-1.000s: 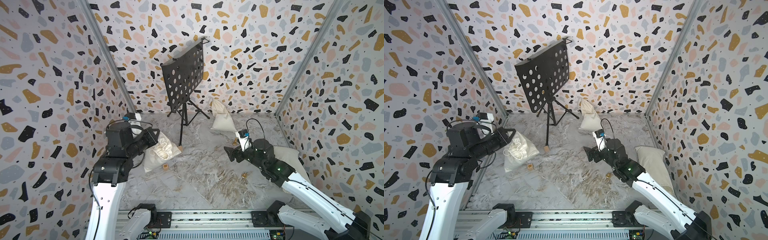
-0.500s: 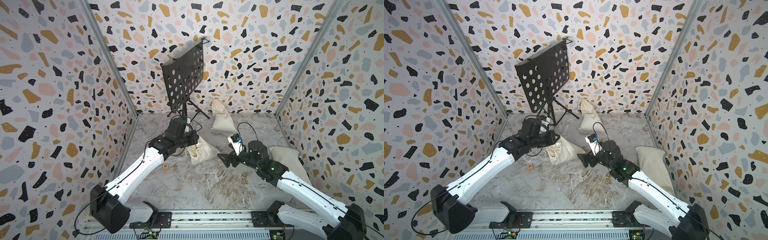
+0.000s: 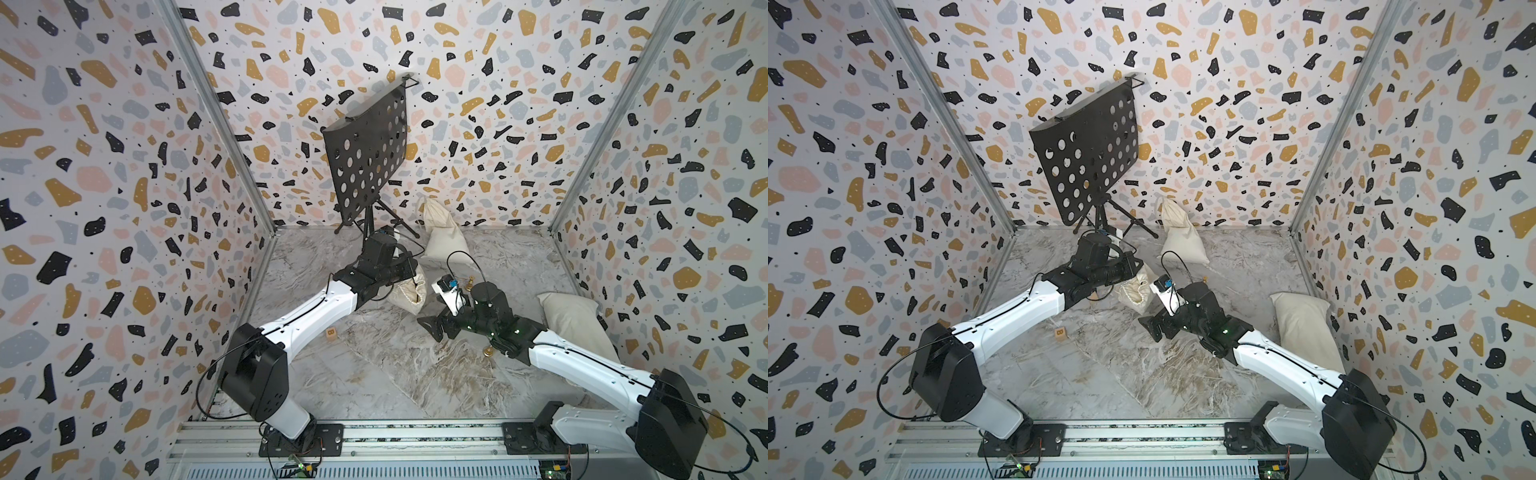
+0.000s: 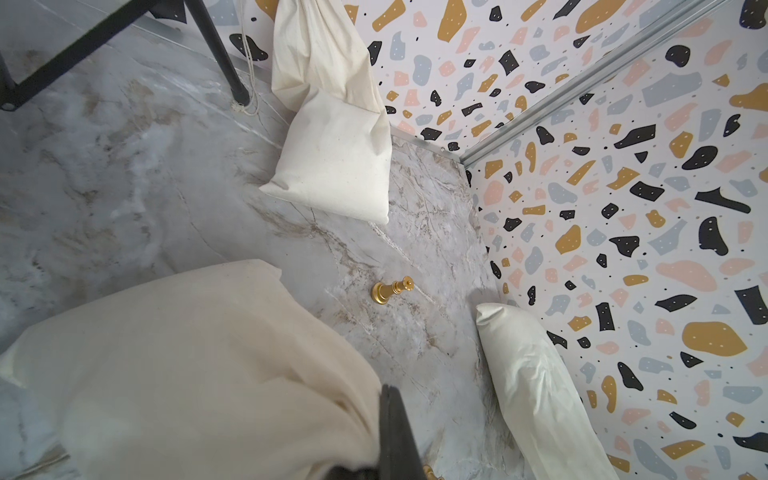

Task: Close the soil bag
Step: Frap the soil bag at the center of the board.

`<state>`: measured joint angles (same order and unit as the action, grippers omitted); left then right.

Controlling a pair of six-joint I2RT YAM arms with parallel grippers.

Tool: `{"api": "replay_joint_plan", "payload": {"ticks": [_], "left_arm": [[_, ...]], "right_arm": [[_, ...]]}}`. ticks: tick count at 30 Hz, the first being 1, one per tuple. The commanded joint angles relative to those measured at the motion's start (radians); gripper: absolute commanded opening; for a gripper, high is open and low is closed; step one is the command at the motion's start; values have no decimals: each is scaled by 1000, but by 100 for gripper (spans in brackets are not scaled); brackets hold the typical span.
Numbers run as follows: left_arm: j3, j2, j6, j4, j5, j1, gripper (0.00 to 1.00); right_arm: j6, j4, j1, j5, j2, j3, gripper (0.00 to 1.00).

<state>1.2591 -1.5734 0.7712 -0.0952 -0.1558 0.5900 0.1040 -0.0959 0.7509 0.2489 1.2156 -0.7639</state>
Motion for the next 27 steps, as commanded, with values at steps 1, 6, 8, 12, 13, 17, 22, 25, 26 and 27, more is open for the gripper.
{"api": "replay_joint_plan", "payload": {"ticks": [1, 6, 8, 12, 13, 17, 22, 25, 26, 27], "left_arm": [[55, 10, 3, 106, 7, 4, 0], [51, 24, -1, 101, 7, 8, 0], [45, 37, -9, 95, 8, 9, 0], [8, 66, -14, 97, 8, 8, 0], [1, 82, -24, 82, 16, 5, 0], [-30, 200, -100, 12, 85, -16, 10], [-100, 423, -241, -100, 217, -24, 50], [-170, 534, -287, -180, 239, -27, 62], [-201, 572, -296, -191, 236, -27, 64], [-234, 602, -306, -192, 222, -27, 65]], "right_arm": [[-9, -67, 5, -5, 13, -43, 99], [-16, -64, 5, -79, 99, -119, 71], [-14, -82, 5, -82, 123, -132, 46], [-12, -105, 5, -90, 140, -149, 2], [-19, -99, 5, -99, 140, -152, 0], [-57, -78, 4, -161, 126, -161, 0], [-72, -50, 2, -180, 125, -197, 0], [-75, -36, 2, -187, 132, -223, 0], [-78, -31, 2, -188, 137, -231, 0], [-81, -29, 1, -188, 139, -238, 0]]}}
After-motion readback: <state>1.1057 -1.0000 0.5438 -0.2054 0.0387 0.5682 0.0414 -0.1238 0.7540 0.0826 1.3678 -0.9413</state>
